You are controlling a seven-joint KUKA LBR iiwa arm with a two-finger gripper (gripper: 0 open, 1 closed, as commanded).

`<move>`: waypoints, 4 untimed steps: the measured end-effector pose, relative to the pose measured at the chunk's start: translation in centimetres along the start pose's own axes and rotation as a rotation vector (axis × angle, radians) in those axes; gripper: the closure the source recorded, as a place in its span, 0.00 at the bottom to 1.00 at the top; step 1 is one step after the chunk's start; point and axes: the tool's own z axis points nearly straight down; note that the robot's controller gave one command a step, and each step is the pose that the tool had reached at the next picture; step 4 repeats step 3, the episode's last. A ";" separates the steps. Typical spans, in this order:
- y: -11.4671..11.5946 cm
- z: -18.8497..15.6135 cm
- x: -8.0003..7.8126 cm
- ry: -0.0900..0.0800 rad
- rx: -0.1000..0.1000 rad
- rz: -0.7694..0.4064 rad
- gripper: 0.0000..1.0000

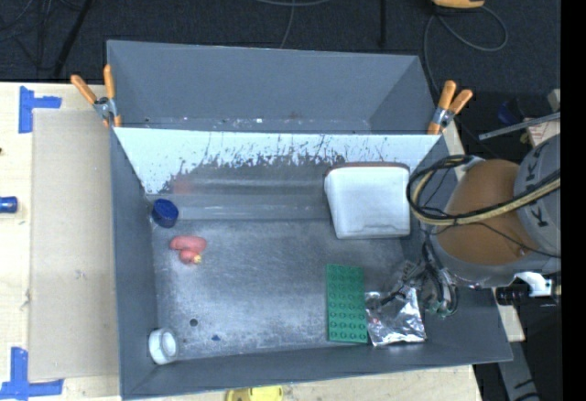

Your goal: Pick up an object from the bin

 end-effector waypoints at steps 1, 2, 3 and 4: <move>0.0 -3.8 -0.1 -0.009 -0.002 -0.003 1.00; 0.0 -6.3 -0.1 -0.007 -0.002 -0.007 1.00; -0.1 -9.5 -0.1 -0.008 -0.002 -0.012 1.00; -0.1 -9.5 -0.1 -0.008 -0.002 -0.012 1.00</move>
Offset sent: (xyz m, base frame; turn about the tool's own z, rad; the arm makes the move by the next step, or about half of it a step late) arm 0.0002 0.0000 0.0367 0.0000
